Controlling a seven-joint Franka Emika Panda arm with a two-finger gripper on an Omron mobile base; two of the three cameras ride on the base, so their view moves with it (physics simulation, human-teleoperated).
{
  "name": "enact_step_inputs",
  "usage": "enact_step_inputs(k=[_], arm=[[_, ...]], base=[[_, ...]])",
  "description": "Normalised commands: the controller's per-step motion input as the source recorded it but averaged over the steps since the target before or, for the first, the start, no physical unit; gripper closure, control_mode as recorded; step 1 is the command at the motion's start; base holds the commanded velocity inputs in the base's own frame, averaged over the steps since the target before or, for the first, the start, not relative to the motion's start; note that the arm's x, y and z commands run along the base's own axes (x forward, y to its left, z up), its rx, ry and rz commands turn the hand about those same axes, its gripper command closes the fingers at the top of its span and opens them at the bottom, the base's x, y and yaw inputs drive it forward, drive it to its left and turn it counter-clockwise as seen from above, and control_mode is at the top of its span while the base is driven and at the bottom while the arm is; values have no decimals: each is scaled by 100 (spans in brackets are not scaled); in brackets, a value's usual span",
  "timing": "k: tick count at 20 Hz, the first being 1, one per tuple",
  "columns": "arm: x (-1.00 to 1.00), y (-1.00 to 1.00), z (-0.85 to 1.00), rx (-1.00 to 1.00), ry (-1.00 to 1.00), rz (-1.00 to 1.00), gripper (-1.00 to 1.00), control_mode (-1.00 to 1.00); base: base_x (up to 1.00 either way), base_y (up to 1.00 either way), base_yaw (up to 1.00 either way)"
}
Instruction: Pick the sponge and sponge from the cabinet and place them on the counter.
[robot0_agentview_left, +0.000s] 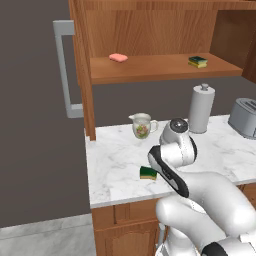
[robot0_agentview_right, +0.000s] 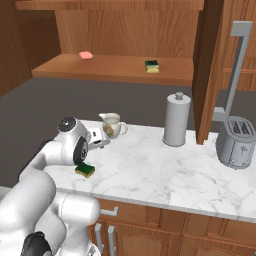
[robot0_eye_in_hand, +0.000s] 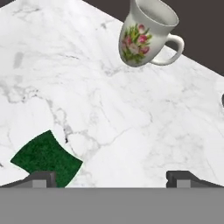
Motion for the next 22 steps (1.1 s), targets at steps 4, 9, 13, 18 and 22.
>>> enact_step_inputs(k=[4, 9, 13, 18, 22], arm=[[-17, -19, 52, 10, -6, -6, -100, -100], [-37, -21, 42, 1, -19, 0, -100, -100], [-55, -5, 34, 0, -19, 0, -100, -100], [-47, -15, 47, 0, -16, -2, -100, -100], [-37, -29, 56, 9, 0, -13, -100, -100]], base=[[0, 0, 0], [0, 0, 0], [0, 0, 0], [0, 0, 0], [0, 0, 0]])
